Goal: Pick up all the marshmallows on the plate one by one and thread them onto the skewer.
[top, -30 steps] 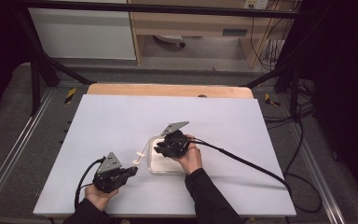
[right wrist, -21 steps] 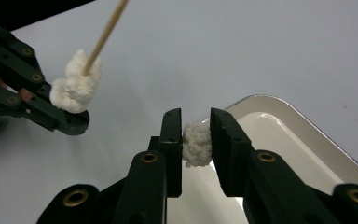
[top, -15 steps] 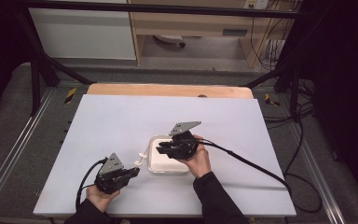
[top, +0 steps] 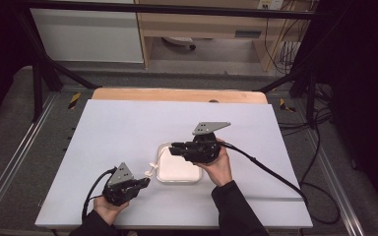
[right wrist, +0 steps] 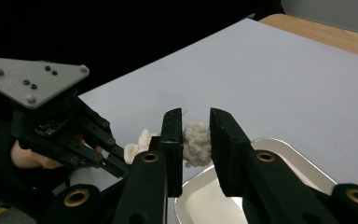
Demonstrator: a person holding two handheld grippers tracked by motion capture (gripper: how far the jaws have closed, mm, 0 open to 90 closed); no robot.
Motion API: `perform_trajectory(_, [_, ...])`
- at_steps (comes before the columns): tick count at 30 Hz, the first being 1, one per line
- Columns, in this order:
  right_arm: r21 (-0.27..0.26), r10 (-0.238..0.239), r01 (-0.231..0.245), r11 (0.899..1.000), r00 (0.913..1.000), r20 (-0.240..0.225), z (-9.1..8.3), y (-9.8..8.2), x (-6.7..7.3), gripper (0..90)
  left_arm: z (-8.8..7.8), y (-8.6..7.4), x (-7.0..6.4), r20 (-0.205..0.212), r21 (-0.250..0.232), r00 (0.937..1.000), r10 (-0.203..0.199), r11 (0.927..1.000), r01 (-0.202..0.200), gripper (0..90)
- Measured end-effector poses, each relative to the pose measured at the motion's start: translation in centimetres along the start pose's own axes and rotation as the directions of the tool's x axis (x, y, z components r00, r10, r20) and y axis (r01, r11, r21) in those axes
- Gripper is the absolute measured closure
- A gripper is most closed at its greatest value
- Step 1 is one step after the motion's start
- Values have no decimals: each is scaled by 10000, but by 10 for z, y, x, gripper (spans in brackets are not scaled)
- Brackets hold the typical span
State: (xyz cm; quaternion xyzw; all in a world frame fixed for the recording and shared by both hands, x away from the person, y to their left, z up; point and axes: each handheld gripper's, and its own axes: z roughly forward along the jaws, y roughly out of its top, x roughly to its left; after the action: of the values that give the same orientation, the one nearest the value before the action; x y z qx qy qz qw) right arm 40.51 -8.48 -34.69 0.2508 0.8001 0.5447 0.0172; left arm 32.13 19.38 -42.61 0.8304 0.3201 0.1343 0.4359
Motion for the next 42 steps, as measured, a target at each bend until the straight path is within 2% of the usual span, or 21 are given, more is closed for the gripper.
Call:
perform_trajectory(9, [-462,375,-401,9981,9977,-562,-1,4,-2,757,2,1,-5,-9,19,9997,249,9997,-249,881])
perform_trajectory(10, [-506,387,-419,9978,9973,-624,-1,4,-2,757,4,2,-4,231,-214,9987,452,9988,-447,881])
perform_trajectory(12, [-523,425,-459,9976,9971,-633,0,4,-3,757,4,2,-4,232,-240,9985,505,9985,-500,881])
perform_trajectory(22, [-480,726,-773,9959,9931,-920,7,1,-7,757,4,2,-5,164,-232,9986,497,9985,-493,881])
perform_trajectory(30, [-444,997,-1062,9933,9865,-1296,14,-3,-7,770,5,1,-5,117,-191,9983,566,9982,-563,882])
perform_trajectory(36, [-423,1063,-1138,9926,9828,-1508,16,-5,-6,778,6,1,-5,-21,-73,9976,698,9975,-698,882])
perform_trajectory(40, [-342,1081,-1149,9928,9814,-1586,18,-7,-5,783,7,-1,-5,-89,102,9980,627,9980,-626,883])
perform_trajectory(42, [-306,1102,-1168,9927,9800,-1658,18,-8,-4,785,8,-1,-5,-60,39,9977,681,9977,-681,883])
